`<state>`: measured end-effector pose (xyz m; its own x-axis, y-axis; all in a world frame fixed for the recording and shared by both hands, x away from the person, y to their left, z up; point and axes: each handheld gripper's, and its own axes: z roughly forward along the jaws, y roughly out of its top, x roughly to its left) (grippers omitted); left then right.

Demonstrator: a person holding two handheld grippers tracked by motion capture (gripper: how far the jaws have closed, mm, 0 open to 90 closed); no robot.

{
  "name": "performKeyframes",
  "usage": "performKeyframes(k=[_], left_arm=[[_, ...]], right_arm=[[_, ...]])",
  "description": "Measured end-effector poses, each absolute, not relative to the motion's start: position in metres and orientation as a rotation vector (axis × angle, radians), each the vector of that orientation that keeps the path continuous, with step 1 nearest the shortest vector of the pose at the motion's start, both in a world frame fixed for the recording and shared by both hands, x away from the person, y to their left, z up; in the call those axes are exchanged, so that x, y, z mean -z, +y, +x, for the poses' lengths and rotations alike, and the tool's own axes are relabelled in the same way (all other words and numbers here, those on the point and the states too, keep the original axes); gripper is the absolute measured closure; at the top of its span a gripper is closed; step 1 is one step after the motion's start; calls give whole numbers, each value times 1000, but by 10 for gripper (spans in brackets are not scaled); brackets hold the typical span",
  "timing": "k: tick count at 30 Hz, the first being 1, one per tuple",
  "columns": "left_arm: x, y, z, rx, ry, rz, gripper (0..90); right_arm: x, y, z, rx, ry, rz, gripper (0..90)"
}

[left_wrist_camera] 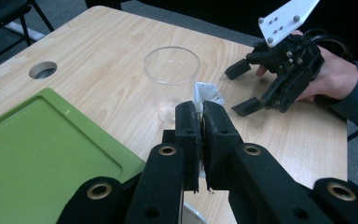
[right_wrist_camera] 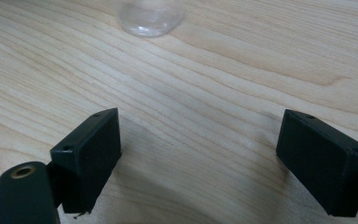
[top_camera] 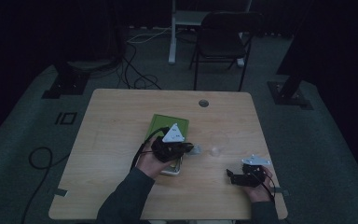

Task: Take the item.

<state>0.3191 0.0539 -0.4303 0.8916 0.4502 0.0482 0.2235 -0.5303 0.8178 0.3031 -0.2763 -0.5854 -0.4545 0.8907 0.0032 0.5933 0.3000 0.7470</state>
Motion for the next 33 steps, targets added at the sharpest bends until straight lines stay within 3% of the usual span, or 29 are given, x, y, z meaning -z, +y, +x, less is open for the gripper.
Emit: performKeyframes(k=[33], left_arm=[[428,19,353,-301,477,2156,868]], right_arm=[[585,-276,303,-972,2159,1323,134]])
